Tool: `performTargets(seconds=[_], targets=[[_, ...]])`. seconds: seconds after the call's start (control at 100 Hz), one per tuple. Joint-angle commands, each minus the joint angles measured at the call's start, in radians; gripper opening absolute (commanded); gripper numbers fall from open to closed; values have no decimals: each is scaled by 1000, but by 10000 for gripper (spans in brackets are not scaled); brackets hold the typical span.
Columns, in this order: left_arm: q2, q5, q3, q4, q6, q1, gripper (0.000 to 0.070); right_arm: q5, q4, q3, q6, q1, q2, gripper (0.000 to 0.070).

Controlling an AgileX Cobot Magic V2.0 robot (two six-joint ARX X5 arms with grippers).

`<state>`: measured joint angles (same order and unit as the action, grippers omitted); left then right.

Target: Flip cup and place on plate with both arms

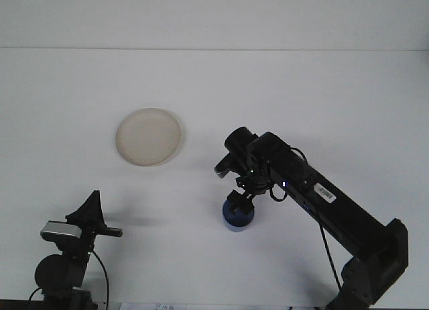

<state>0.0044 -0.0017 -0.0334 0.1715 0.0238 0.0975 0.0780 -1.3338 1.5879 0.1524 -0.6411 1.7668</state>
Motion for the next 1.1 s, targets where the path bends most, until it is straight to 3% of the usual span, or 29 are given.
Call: performTargets(seconds=[0.0,0.32,0.65,0.9,1.09], targets=[[-1,2,19,10,-4,-1,12,0,-1,27,6,-5,-15,429],[-1,2,19,10,-5,-1,12,1,80,31,8,34,-152,428],[-1,2,19,10,-5,-1,12,0,195,3,-10,262,-362,428],[-1,2,19,10,-5,-1,12,-10,404,-253,-54,447,-636,428],[-1,2,18,10,-5,-1,12,-65,581,-523,-123,527,-899,428]])
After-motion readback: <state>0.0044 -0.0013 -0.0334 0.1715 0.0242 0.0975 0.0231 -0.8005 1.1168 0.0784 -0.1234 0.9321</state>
